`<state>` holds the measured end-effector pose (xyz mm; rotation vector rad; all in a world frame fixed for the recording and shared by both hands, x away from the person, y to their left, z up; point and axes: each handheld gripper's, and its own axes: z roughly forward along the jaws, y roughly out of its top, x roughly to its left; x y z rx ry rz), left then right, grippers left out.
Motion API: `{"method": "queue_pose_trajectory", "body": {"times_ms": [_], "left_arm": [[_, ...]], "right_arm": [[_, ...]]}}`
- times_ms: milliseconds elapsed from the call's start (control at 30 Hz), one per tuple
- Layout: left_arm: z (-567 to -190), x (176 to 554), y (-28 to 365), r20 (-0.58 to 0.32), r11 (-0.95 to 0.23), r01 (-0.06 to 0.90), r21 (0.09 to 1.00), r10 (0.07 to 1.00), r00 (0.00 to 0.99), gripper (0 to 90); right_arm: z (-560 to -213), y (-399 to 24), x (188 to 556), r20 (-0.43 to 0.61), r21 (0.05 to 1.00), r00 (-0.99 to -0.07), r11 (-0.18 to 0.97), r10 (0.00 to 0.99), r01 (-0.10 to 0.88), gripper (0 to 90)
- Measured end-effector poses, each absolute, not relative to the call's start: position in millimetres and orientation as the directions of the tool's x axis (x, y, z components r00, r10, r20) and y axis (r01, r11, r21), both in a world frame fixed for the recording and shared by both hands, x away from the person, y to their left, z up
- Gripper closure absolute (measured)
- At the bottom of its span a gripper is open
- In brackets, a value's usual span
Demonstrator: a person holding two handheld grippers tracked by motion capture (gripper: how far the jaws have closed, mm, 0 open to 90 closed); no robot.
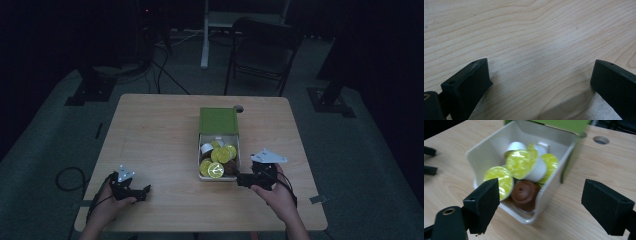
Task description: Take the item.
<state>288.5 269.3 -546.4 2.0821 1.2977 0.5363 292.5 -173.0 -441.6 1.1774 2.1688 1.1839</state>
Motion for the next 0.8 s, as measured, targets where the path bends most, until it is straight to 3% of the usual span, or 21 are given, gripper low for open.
{"method": "queue_pose_trajectory", "body": {"times_ms": [800], "left_arm": [[-546.5, 288.5, 269.2, 0.014, -0.323, 0.648, 0.690, 0.901, 0.434, 2.7]], "right_arm": [[-453.0, -113.7, 294.0, 0.031, 0.806, -0.674, 0.380, 0.738, 0.453, 17.2]]}}
